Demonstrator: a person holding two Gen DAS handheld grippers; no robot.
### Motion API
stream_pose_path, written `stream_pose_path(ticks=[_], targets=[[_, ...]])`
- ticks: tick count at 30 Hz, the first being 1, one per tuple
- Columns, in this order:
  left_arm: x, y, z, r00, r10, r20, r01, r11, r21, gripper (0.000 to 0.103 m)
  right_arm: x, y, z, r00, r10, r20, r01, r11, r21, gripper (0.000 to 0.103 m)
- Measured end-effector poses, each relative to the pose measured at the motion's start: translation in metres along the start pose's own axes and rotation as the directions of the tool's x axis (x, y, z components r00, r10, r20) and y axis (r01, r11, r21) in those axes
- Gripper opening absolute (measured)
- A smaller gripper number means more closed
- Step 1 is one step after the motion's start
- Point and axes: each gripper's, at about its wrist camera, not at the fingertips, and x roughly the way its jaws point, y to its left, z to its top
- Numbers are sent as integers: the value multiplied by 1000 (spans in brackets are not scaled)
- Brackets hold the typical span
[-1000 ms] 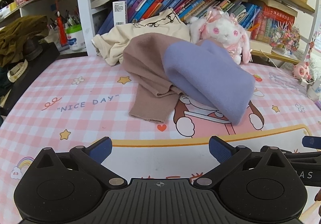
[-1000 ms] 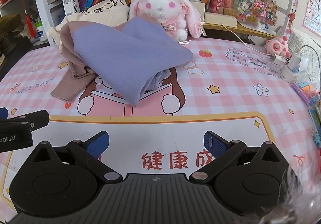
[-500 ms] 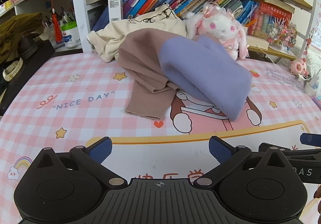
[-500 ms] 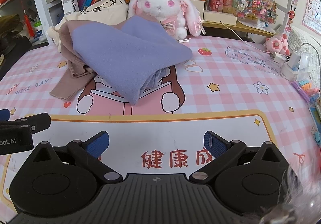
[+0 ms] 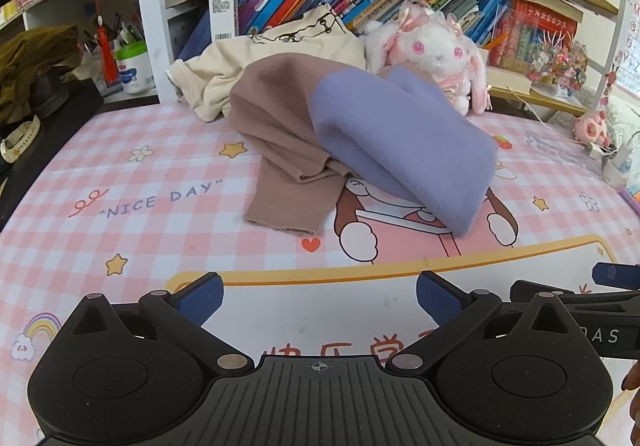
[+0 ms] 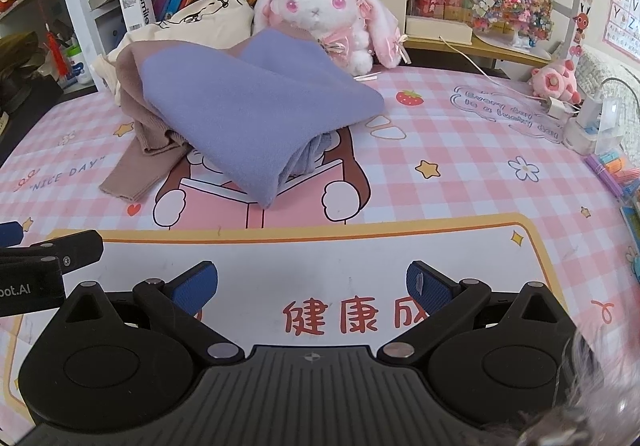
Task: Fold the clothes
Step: 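Approach the crumpled lavender-and-mauve sweater with both grippers open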
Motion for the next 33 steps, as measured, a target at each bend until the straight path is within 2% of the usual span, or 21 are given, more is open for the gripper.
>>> stream_pose_path(ticks=[17,25,33], targets=[[4,4,4,1000,24,-13,-24,1000,-5,103,6,-1,0,1000,16,-19,-16,1000,6,102],[4,3,3,999,-28,-25,28,1000,0,103,9,-1,1,999,30,-32,-30,1000,8,102],[3,-4,0,999,-36,-28,36,999,-6,103,8,-7,1,998,53,-30,-53,999,6,102]])
